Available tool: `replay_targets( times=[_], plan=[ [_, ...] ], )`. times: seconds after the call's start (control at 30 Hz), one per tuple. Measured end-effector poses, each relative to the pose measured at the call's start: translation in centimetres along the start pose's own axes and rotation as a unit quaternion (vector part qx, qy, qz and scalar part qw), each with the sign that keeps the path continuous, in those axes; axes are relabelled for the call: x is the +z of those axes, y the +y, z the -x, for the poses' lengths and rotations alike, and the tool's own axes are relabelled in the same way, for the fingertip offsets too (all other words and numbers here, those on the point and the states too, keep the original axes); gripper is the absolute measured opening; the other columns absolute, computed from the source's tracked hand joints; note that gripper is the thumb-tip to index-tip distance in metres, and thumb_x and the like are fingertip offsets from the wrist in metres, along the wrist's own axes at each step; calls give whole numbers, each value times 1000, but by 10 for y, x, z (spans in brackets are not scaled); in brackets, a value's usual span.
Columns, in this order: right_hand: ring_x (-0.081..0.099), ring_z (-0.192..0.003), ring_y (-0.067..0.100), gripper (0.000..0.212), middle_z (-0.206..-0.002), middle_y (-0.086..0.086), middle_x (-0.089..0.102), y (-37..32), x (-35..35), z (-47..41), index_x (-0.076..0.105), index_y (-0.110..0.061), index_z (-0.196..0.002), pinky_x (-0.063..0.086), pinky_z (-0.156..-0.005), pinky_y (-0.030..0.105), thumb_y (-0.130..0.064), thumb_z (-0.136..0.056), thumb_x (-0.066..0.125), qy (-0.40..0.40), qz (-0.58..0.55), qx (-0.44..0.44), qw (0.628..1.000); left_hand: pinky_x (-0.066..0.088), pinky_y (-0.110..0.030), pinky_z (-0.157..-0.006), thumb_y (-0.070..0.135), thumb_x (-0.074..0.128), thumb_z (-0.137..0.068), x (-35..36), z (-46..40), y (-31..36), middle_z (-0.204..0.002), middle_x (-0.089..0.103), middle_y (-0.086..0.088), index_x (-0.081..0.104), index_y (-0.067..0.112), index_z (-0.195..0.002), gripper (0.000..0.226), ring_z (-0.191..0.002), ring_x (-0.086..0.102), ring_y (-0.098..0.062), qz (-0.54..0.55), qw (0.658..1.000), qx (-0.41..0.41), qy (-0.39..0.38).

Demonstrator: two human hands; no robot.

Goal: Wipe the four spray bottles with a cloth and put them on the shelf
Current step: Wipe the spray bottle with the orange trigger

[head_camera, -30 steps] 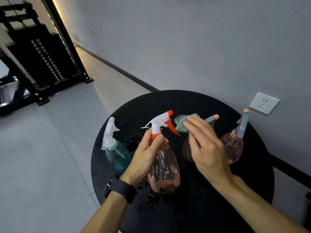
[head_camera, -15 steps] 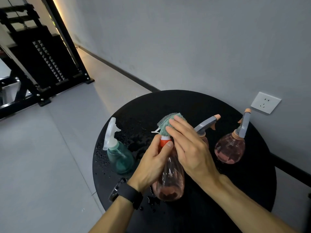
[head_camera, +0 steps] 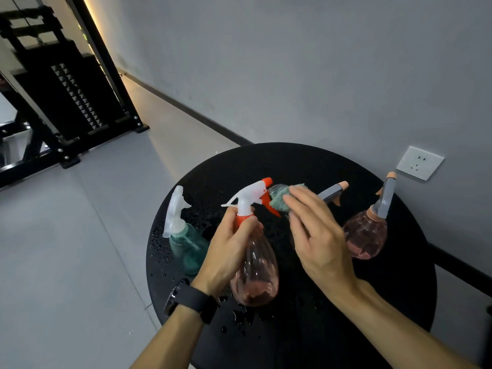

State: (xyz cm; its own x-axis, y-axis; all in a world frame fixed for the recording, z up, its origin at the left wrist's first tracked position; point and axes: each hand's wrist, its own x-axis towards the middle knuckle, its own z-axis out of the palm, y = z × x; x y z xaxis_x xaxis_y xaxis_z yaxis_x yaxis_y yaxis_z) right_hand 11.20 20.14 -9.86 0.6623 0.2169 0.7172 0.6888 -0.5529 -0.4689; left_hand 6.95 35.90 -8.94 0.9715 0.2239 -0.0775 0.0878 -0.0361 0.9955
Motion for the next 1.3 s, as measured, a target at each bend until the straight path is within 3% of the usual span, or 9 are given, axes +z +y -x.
replay_targets(
  times=[0.13, 0.27, 0.43, 0.57, 0.7, 0.77, 0.9, 1.07, 1.3],
  plan=[
    [52, -127, 24, 30, -129, 16, 59, -7, -8, -9, 62, 6, -121, 39, -109, 24, 1, -92, 56, 56, -34, 41, 997, 50, -23, -72, 37, 66, -93, 3, 2, -4, -78, 65, 7, 62, 30, -94, 8, -70, 59, -2, -113, 992, 47, 20],
    [51, -129, 24, 30, -130, 16, 58, -16, -11, -12, 62, 6, -121, 45, -105, 39, 7, -91, 57, 48, -29, -17, 998, 49, -16, -73, 28, 69, -92, 6, 0, -5, -90, 72, 5, 65, 35, -110, 20, -77, 65, -8, -144, 985, 91, -3],
    [48, -132, 26, 34, -130, 18, 59, -30, -1, -1, 65, 7, -117, 42, -108, 38, 15, -84, 63, -51, -39, -125, 990, 41, -22, -48, 22, 59, -92, 7, 0, -7, -61, 57, 5, 53, 36, -74, 23, -52, 48, -2, -209, 965, 159, 2],
    [44, -136, 22, 36, -132, 16, 58, -29, 8, 9, 64, 4, -120, 42, -108, 38, 12, -86, 60, -120, -34, -139, 982, 42, -14, -56, 5, 56, -93, 2, -6, -22, -71, 60, 8, 60, 23, -83, 21, -64, 58, -6, -287, 943, 169, 15],
    [47, -133, 23, 32, -130, 16, 60, -23, 9, 7, 65, 5, -118, 43, -107, 39, 9, -88, 56, -119, -24, -117, 986, 35, -8, -54, 4, 60, -92, 4, -3, -15, -63, 57, 20, 51, 44, -69, 48, -56, 52, 4, -265, 950, 165, 13],
    [49, -130, 23, 30, -127, 16, 62, -18, 7, 2, 66, 6, -115, 42, -108, 37, 10, -88, 57, -98, -8, -93, 991, 44, -12, -66, 15, 63, -94, 4, -3, -13, -69, 60, 20, 54, 49, -72, 41, -60, 53, 6, -246, 956, 158, 13],
    [52, -127, 20, 32, -125, 15, 63, -5, 0, -8, 67, 5, -114, 37, -111, 27, 14, -84, 61, -52, 8, -31, 998, 47, -57, -98, 24, 61, -95, 3, -4, -12, -74, 58, -9, 52, 33, -86, 16, -59, 53, -22, -230, 962, 149, -10],
    [54, -125, 20, 33, -125, 12, 63, 5, -8, -11, 67, 4, -116, 44, -107, 33, 13, -84, 62, -21, -5, -10, 1000, 46, -56, -99, 22, 59, -97, 1, -4, -11, -65, 58, -6, 53, 36, -89, 17, -53, 48, -13, -235, 960, 153, -24],
    [53, -127, 20, 31, -128, 13, 60, -1, -16, -16, 64, 3, -120, 45, -105, 34, 6, -89, 58, 37, -10, 27, 999, 50, -35, -70, 19, 58, -97, 2, -2, -10, -77, 59, -2, 57, 44, -97, 25, -63, 53, -17, -244, 953, 179, -17]
  ],
)
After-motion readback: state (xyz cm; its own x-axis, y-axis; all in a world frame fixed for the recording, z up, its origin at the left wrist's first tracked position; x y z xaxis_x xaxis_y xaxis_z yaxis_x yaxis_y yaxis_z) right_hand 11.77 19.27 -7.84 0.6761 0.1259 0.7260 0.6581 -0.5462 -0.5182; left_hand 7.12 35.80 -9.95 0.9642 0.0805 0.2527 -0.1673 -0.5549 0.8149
